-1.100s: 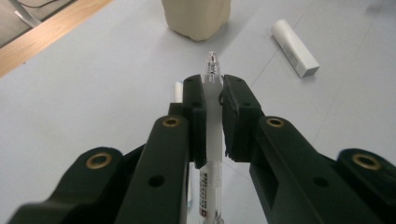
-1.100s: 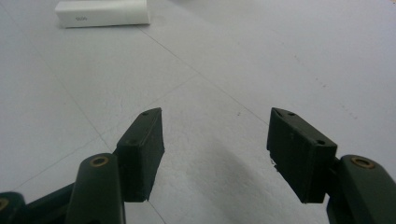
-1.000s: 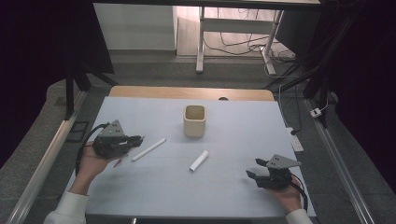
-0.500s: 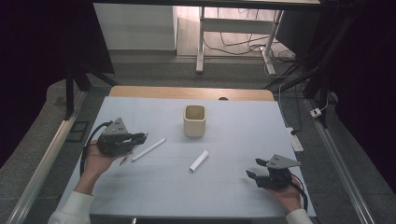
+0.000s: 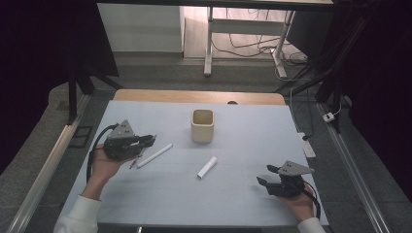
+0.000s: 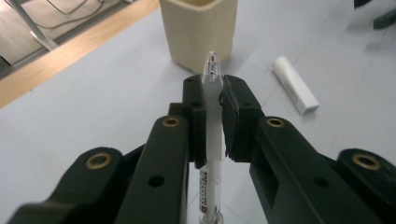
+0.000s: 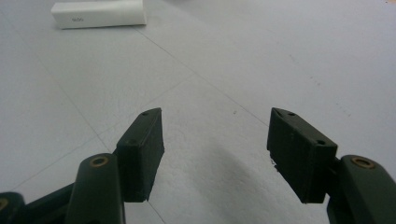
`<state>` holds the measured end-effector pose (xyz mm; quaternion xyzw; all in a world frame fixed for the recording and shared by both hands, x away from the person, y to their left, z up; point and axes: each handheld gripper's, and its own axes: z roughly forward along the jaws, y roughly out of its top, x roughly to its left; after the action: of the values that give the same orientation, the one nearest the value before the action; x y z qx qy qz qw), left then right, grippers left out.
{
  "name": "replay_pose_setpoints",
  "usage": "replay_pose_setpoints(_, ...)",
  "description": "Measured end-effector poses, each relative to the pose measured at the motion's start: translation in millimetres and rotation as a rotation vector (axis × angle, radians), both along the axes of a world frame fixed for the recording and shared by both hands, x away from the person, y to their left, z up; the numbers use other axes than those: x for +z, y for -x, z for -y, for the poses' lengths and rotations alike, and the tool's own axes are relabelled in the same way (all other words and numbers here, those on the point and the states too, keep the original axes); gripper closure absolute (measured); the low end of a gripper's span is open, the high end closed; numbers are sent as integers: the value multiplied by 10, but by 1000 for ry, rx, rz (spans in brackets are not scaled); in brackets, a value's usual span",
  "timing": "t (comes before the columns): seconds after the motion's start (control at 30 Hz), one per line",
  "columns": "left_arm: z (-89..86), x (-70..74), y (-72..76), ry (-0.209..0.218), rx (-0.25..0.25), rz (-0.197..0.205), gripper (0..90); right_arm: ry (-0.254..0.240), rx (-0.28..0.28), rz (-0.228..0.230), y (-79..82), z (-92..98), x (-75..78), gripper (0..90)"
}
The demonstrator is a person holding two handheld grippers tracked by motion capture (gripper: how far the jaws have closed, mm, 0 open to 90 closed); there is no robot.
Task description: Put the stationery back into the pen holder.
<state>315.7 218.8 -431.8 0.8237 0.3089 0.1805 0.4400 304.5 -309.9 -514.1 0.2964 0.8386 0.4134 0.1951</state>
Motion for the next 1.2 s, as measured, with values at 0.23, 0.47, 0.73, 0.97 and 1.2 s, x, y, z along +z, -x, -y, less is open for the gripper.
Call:
replay_pose_setpoints(0.23, 47, 104, -105, 23, 24, 17, 796, -11, 2, 1, -4, 9, -1, 357)
replay_pose_setpoints(0.47, 97, 149, -175, 71, 41, 33, 795, -10, 1, 5, -2, 12, 3, 357)
replay_pose_setpoints(0.73, 136, 184, -263, 101, 42, 35, 795, -4, 1, 6, -4, 5, -5, 357)
replay_pose_setpoints(0.97, 192, 177, -365, 125, 41, 36, 794, -6, 2, 5, -6, 7, -7, 357)
replay_pose_setpoints(1.2, 244, 183, -443, 125, 40, 37, 794, -11, 0, 4, -7, 10, -8, 357)
